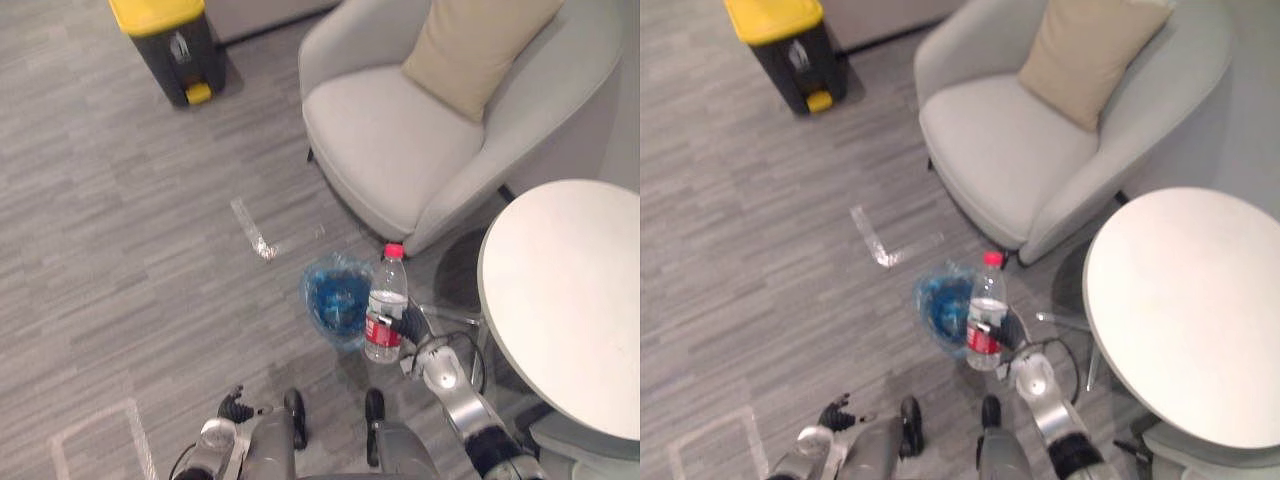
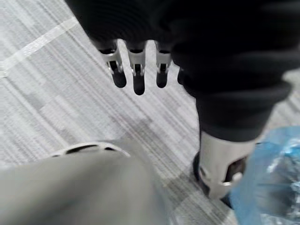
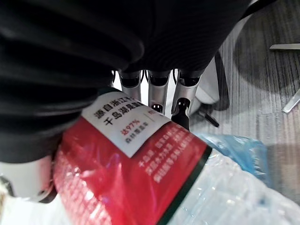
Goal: Gather rubbish on tea table into small bin, then transfer packed bag to large trash can.
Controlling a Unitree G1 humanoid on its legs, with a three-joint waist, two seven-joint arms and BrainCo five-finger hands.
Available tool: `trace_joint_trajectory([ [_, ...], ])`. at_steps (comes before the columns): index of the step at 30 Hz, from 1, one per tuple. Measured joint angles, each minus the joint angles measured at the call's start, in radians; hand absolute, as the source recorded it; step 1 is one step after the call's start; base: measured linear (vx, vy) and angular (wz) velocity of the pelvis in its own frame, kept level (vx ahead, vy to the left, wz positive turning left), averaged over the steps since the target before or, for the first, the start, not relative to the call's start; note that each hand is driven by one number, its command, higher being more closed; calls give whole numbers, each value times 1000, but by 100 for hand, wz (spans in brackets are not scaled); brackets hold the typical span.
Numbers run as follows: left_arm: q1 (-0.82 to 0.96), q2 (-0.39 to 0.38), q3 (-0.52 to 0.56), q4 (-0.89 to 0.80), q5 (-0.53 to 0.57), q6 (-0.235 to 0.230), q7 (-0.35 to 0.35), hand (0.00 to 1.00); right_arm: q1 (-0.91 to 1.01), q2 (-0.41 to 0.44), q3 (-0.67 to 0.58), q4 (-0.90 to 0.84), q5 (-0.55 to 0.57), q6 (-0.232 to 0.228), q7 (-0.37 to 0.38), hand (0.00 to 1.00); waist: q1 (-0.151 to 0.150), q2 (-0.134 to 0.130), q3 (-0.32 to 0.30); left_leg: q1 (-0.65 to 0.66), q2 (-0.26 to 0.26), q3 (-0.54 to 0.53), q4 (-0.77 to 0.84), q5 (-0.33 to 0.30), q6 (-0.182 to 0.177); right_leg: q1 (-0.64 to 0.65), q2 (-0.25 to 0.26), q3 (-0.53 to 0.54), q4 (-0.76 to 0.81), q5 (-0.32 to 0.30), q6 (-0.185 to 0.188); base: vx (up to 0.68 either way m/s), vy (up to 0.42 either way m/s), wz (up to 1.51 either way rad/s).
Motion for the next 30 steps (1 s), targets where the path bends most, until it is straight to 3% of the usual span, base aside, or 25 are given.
trace_joint_trajectory([
  [11,-222,-21,22,-112,-104,-21,46,0,-376,-61,41,32,0,29,-97,100,47,12,119,-372,25,-36,157,28,24,-385,-2,-35,231,-10,-23,-136,-3,7],
  [17,-274,-44,60,-204,-139,-30,63,0,-476,-77,39,22,0,38,-152,100,52,12,131,-583,28,-61,237,32,20,-611,-25,-72,405,-60,-46,-144,-44,23],
  [26,-284,-56,63,-290,-183,-42,83,0,-606,-76,-22,153,5,58,-208,100,69,11,131,-758,32,-78,309,51,13,-792,-41,-91,529,-83,-66,-33,-25,10],
  [27,-284,-57,61,-294,-183,-44,85,0,-617,-76,-34,171,9,60,-212,0,72,11,131,-763,32,-78,309,54,12,-798,-42,-92,531,-83,-67,0,-10,7],
  [30,-284,-60,57,-301,-184,-47,97,0,-644,-78,-59,192,20,65,-224,0,74,11,131,-774,32,-77,307,58,10,-810,-50,-100,541,-88,-73,-2,-7,9],
])
